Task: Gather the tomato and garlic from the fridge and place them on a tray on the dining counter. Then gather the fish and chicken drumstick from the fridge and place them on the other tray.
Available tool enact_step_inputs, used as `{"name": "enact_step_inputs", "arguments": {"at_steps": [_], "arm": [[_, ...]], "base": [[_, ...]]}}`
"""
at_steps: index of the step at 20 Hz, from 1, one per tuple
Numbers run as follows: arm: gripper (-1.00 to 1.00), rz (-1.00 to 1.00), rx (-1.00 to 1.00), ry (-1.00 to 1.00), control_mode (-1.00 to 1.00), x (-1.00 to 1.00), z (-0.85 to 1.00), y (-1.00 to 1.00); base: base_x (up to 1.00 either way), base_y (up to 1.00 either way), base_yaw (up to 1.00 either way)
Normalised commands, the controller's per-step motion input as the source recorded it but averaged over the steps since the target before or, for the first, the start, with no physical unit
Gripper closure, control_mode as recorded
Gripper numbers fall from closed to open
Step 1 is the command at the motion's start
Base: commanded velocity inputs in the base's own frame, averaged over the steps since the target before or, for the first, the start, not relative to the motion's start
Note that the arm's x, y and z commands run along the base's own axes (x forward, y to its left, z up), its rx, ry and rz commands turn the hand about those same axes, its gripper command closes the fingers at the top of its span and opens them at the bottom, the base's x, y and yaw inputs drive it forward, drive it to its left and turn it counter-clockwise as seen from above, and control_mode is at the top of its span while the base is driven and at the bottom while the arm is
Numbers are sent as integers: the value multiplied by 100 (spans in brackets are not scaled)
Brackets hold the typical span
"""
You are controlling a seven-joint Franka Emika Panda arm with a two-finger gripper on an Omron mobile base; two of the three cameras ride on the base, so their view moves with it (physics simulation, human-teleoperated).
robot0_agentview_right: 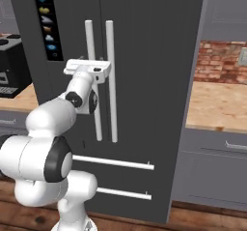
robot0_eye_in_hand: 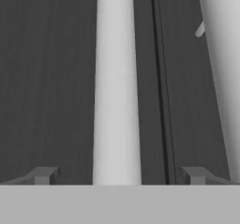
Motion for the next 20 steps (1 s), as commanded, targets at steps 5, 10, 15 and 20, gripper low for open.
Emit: {"name": "enact_step_inputs", "arguments": {"at_steps": [5, 10, 15, 20], "arm": [[100, 0, 0, 0, -100, 8, 0, 0], [100, 0, 0, 0, -100, 3, 0, 0], [100, 0, 0, 0, -100, 0, 0, 0], [100, 0, 0, 6, -100, -20, 0, 1]], "base": [[0, 0, 0], [0, 0, 0], [0, 0, 0], [0, 0, 0]]}}
